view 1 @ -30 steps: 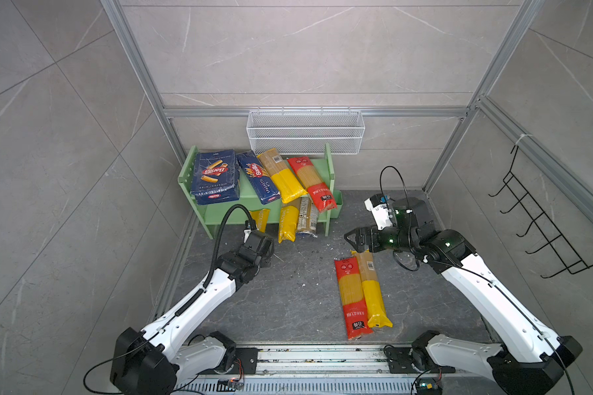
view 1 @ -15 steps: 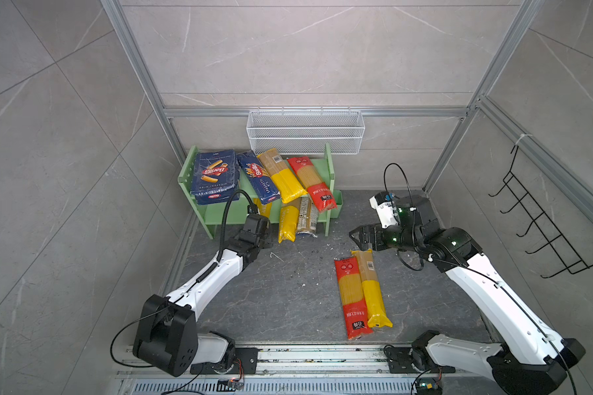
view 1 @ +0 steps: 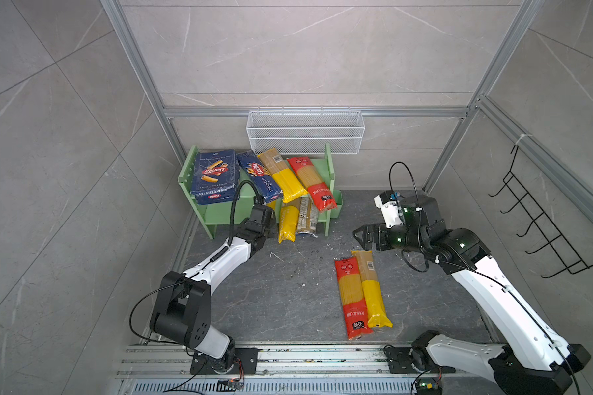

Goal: Arrange pasta packages on shelves
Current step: Place the pasta bag on the shelf.

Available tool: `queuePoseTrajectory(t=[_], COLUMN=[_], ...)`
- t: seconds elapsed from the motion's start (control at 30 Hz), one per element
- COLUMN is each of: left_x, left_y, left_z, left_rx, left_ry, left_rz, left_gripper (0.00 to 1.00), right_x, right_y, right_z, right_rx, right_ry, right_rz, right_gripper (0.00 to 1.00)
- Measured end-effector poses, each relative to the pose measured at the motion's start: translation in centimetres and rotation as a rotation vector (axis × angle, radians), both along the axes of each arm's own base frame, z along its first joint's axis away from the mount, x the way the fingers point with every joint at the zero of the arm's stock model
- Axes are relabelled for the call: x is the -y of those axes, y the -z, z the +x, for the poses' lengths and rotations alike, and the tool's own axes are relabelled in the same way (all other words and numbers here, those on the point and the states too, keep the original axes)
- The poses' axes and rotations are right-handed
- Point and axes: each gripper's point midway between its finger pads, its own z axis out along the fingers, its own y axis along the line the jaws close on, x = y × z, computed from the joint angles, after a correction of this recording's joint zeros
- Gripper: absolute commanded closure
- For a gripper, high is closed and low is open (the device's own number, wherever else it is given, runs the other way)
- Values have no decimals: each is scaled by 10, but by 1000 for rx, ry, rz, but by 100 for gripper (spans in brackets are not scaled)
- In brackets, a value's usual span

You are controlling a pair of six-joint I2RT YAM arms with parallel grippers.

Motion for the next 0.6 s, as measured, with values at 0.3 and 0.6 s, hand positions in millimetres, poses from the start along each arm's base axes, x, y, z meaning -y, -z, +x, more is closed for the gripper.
queuePoseTrajectory(t=[0.3,0.6], left_x=[-1,-3], left_y=[1,-16], left_z=[0,-28], left_rx=[-1,47], left_ry=[2,21], left_rz=[11,-16], left_gripper=[34,27], right_x=[4,9], right_y=[4,22], right_z=[-1,-6], right_rx=[-18,-50], right_ry=[19,37], right_rz=[-15,-34], right_gripper=[0,1])
